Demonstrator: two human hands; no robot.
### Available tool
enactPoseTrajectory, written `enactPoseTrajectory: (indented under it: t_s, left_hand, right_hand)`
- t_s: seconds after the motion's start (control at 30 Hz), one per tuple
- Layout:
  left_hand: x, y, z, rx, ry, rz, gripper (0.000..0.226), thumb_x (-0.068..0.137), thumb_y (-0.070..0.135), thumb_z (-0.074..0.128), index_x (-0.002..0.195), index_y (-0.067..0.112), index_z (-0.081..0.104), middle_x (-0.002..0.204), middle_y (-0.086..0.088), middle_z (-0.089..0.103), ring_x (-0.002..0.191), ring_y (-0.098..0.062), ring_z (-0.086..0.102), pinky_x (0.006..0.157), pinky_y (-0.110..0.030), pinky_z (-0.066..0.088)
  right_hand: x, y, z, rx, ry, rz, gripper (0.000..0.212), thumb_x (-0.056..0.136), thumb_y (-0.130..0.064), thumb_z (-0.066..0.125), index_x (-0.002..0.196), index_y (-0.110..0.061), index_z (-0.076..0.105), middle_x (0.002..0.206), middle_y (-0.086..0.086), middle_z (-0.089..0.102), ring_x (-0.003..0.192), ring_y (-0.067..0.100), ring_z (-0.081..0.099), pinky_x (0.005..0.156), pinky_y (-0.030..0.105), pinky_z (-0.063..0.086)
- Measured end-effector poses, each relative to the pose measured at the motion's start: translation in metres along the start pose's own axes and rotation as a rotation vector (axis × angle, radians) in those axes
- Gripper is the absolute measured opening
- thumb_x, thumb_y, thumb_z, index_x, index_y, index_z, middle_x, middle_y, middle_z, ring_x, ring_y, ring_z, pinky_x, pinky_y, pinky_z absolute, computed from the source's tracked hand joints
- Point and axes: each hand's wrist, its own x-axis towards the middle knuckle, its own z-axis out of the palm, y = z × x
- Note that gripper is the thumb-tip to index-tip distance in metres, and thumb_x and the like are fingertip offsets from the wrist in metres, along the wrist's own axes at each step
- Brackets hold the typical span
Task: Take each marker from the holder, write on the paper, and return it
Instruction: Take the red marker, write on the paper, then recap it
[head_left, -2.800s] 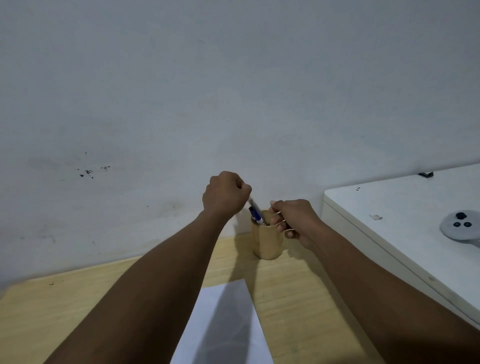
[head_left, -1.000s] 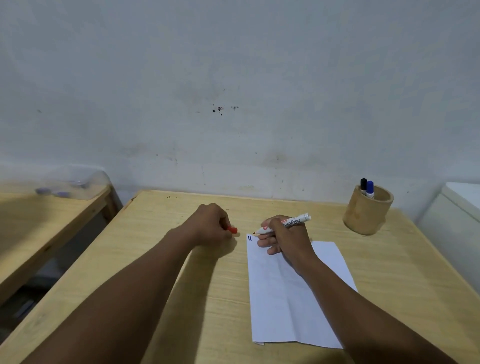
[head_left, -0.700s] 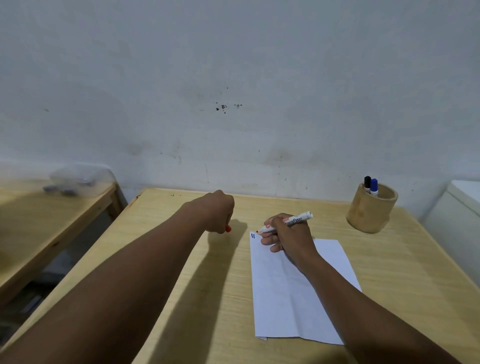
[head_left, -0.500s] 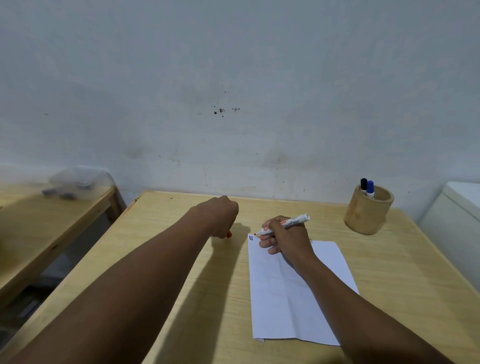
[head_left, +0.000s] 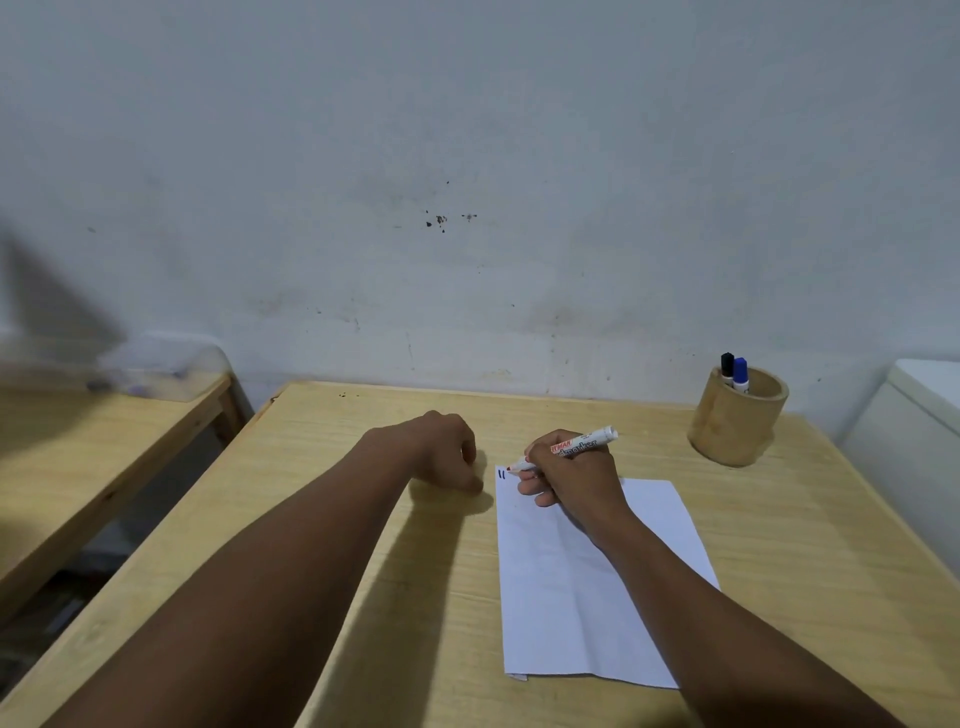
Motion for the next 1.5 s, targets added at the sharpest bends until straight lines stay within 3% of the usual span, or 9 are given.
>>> enactPoseTrajectory:
  t_s: [0.17,0.37,0.53,0.87,0.97,1.07,1.2,1.3,1.5]
  left_hand:
    - [0.002,-0.006,0.011,-0.126,0.008,-0.019,0.069,0.060,0.065,0.086,0.112,0.026,0.063,0.105,0.009,0.064,0.104,-0.017,0.060,0.085,-0.035,0.053]
    - [0.008,-0.009,0.014,-0.236,0.008,-0.060,0.049,0.073,0.059,0.075,0.109,0.028,0.063,0.122,0.004,0.063,0.112,-0.021,0.059,0.095,-0.039,0.052]
    - [0.005,-0.008,0.017,-0.251,0.012,-0.049,0.065,0.058,0.071,0.083,0.101,0.028,0.060,0.100,0.013,0.062,0.102,-0.016,0.060,0.082,-0.034,0.051]
    - [0.005,-0.008,0.021,-0.237,0.057,-0.041,0.065,0.054,0.062,0.091,0.098,0.028,0.057,0.100,0.010,0.066,0.100,-0.015,0.062,0.084,-0.036,0.055]
    - [0.007,-0.011,0.021,-0.267,0.060,-0.044,0.056,0.061,0.057,0.089,0.100,0.028,0.063,0.100,0.010,0.066,0.102,-0.016,0.063,0.089,-0.037,0.056]
    - [0.008,-0.019,0.020,-0.322,0.119,0.004,0.019,0.078,0.036,0.083,0.088,0.024,0.071,0.091,0.010,0.070,0.095,-0.016,0.066,0.079,-0.028,0.053]
    - [0.006,-0.020,0.011,-0.657,0.261,0.044,0.012,0.086,0.021,0.080,0.080,0.011,0.076,0.075,0.007,0.074,0.069,-0.013,0.070,0.063,-0.021,0.049]
    - [0.004,-0.002,-0.011,-1.063,0.308,0.115,0.020,0.086,0.016,0.081,0.091,-0.002,0.076,0.086,-0.008,0.076,0.069,-0.019,0.074,0.066,-0.027,0.057]
    - [0.012,0.072,-0.041,-1.524,0.217,0.231,0.020,0.086,0.034,0.081,0.091,0.015,0.083,0.079,0.002,0.074,0.070,-0.016,0.072,0.068,-0.026,0.055]
  right_hand:
    - [0.000,0.003,0.000,-0.054,0.019,-0.025,0.004,0.078,-0.003,0.069,0.079,0.000,0.071,0.062,0.014,0.073,0.051,0.024,0.069,0.044,0.025,0.049]
    - [-0.001,0.006,0.000,-0.079,0.015,-0.041,0.005,0.076,-0.005,0.070,0.079,-0.001,0.072,0.064,0.013,0.076,0.053,0.022,0.071,0.045,0.025,0.050]
    - [-0.001,0.008,-0.001,-0.161,0.008,-0.060,0.009,0.075,-0.006,0.074,0.082,-0.001,0.073,0.068,0.012,0.078,0.058,0.020,0.075,0.049,0.026,0.053]
    - [-0.001,0.007,0.000,-0.167,-0.013,-0.047,0.006,0.072,-0.004,0.075,0.075,0.000,0.071,0.063,0.011,0.077,0.055,0.020,0.073,0.049,0.026,0.052]
    - [-0.001,0.001,0.001,-0.076,0.012,-0.016,0.006,0.076,-0.002,0.071,0.075,0.002,0.067,0.062,0.015,0.074,0.050,0.024,0.066,0.046,0.026,0.049]
    - [-0.001,-0.011,-0.003,0.139,0.084,0.045,0.007,0.080,-0.007,0.065,0.075,-0.002,0.065,0.060,0.014,0.066,0.047,0.025,0.056,0.045,0.026,0.041]
    - [0.000,-0.039,-0.017,0.298,0.237,0.039,0.017,0.084,-0.014,0.067,0.071,-0.005,0.070,0.058,0.010,0.064,0.040,0.017,0.057,0.039,0.021,0.034]
    - [-0.001,-0.070,-0.037,0.369,0.234,0.007,0.016,0.091,-0.013,0.069,0.076,-0.008,0.066,0.056,0.008,0.066,0.037,0.012,0.059,0.035,0.018,0.036]
    - [-0.015,-0.118,-0.082,0.470,0.106,-0.003,0.011,0.093,-0.016,0.069,0.085,-0.009,0.065,0.058,0.007,0.070,0.042,0.012,0.064,0.038,0.017,0.042]
